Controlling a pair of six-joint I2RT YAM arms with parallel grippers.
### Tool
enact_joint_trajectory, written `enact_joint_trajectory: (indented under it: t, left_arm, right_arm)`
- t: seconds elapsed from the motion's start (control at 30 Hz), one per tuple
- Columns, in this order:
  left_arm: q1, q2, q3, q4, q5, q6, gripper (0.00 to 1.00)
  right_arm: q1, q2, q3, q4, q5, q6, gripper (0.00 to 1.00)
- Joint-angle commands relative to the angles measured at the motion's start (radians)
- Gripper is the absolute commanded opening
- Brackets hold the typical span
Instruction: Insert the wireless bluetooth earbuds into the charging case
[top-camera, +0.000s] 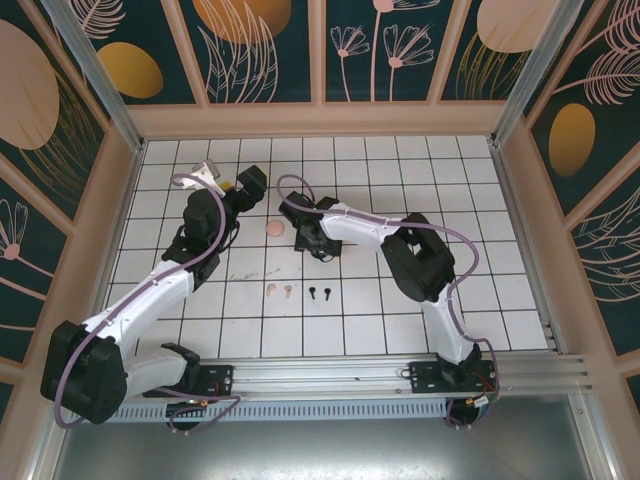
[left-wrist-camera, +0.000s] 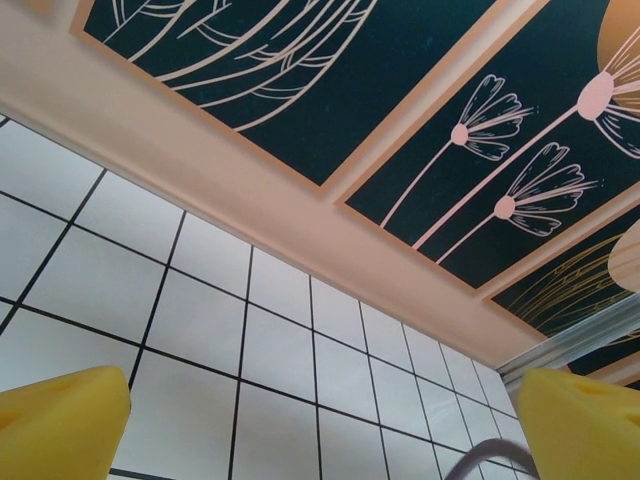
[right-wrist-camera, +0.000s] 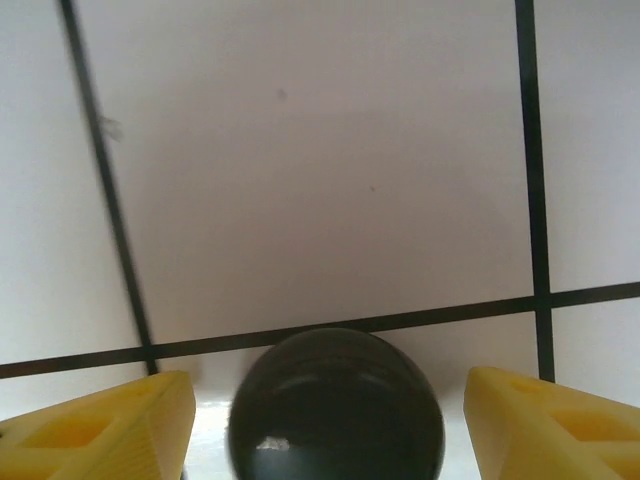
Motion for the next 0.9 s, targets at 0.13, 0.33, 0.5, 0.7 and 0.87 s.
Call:
enact_joint_trajectory:
  t: [0.13, 0.33, 0.5, 0.7, 0.87]
  left_arm:
    - [0.006, -0.031, -0.019, 0.038, -0.025, -0.006, 0.99]
    - [0.006, -0.027, -0.021, 0.043, -0.022, -0.007, 0.99]
    - [0.006, -0.024, -0.028, 0.037, -0.024, -0.015, 0.99]
    - [0.006, -0.029, -0.030, -0.010, -0.026, -0.048, 0.99]
    - [0.006, -0.035, -0.058, -0.051, 0.041, -0.105, 0.99]
  right_arm:
    - [0.004, 0.036, 0.027, -0.057, 0.037, 0.006, 0.72]
    - [0.002, 0.043, 0.019, -0.037, 0.025, 0.006, 0.69]
    - [0.004, 0.049, 0.021, -0.024, 0.008, 0.002, 0.61]
    - [0.002, 0.011, -0.010, 0.013, -0.004, 0.005, 0.43]
    - [-0.021, -0.062, -0.057, 0.058, -0.007, 0.013, 0.36]
